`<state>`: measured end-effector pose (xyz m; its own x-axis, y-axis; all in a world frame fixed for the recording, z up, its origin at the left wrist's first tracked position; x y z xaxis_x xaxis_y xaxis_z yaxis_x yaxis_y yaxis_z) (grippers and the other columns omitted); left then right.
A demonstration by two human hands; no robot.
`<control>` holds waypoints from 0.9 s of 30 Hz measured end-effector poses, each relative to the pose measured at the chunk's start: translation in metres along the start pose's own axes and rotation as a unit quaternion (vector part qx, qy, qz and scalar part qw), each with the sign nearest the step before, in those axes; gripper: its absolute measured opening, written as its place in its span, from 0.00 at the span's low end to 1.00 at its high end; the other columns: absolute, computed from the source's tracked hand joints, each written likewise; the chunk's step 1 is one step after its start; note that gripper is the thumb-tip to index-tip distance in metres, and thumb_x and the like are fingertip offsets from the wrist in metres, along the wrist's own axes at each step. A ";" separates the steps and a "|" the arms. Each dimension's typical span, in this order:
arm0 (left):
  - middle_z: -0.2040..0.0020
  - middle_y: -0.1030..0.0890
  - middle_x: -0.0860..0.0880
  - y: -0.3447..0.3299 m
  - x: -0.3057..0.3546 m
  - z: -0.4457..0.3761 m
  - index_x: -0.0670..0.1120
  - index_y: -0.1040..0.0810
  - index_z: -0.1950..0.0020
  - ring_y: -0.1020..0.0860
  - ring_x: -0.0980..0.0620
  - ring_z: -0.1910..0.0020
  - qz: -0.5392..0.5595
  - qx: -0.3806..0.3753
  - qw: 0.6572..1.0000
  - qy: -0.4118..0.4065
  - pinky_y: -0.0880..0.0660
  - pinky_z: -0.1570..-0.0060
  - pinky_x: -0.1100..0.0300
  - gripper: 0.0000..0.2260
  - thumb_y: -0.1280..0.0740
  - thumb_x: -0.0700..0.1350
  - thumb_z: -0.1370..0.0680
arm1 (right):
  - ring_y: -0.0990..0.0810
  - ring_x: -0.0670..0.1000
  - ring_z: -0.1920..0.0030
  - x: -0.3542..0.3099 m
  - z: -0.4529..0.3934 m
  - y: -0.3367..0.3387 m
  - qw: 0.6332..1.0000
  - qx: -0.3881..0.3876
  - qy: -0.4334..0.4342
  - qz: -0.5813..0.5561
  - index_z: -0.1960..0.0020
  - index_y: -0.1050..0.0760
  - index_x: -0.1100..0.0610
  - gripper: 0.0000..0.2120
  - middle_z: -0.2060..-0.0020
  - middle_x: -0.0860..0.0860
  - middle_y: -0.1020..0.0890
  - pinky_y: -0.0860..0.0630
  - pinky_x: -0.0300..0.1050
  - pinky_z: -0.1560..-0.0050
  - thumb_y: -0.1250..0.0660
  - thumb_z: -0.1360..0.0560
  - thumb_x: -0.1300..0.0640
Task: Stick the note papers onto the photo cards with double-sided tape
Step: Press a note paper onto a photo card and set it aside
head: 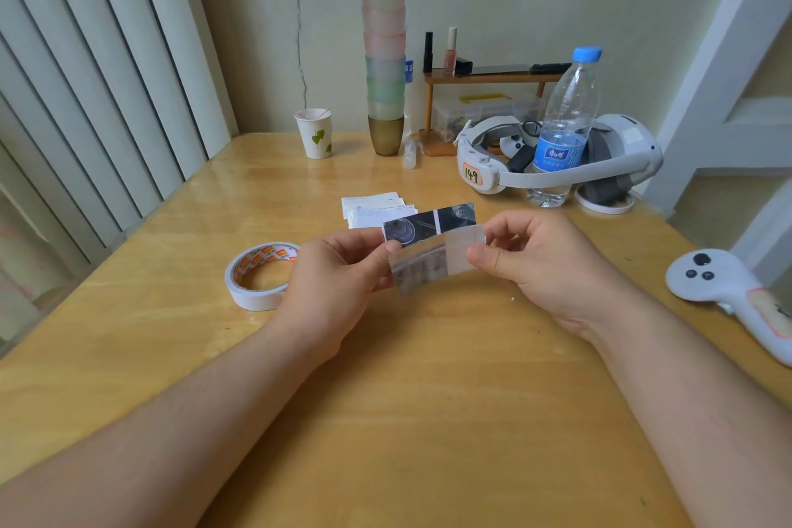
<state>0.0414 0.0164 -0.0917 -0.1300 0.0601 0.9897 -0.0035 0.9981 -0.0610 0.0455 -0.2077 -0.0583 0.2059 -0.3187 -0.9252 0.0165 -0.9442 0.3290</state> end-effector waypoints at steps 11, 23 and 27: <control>0.49 0.11 0.49 -0.003 0.004 0.005 0.48 0.12 0.44 0.12 0.49 0.50 -0.031 -0.007 0.999 -0.001 0.18 0.42 0.53 0.07 0.31 0.42 0.17 | 0.21 0.47 0.61 0.009 -0.002 -0.006 0.995 0.029 -0.069 -0.073 0.55 0.16 0.56 0.03 0.62 0.51 0.17 0.22 0.42 0.58 0.23 0.25 0.61; 0.53 0.11 0.48 -0.004 0.006 0.006 0.50 0.12 0.47 0.15 0.53 0.57 -0.040 -0.007 0.999 -0.002 0.17 0.44 0.51 0.11 0.34 0.40 0.15 | 0.17 0.50 0.56 0.012 -0.002 -0.006 0.990 0.053 -0.086 -0.098 0.55 0.16 0.56 0.03 0.55 0.58 0.13 0.21 0.44 0.56 0.23 0.25 0.60; 0.59 0.12 0.52 -0.006 0.011 0.008 0.51 0.12 0.50 0.16 0.56 0.61 -0.041 -0.002 0.999 -0.003 0.17 0.44 0.51 0.13 0.35 0.39 0.15 | 0.16 0.51 0.56 0.013 -0.002 -0.006 0.991 0.060 -0.085 -0.087 0.55 0.17 0.57 0.04 0.52 0.61 0.13 0.20 0.44 0.57 0.22 0.26 0.60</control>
<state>0.0323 0.0112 -0.0819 -0.1356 -0.0210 0.9905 -0.0109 0.9997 0.0197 0.0502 -0.2056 -0.0721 0.0417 -0.1508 -0.9877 -0.0821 -0.9857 0.1471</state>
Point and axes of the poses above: each hand's wrist, its own z-axis away from the middle knuckle, its own y-axis out of the back of the hand, x = y × z, the point moved 4 cm from there along -z, towards the middle knuckle
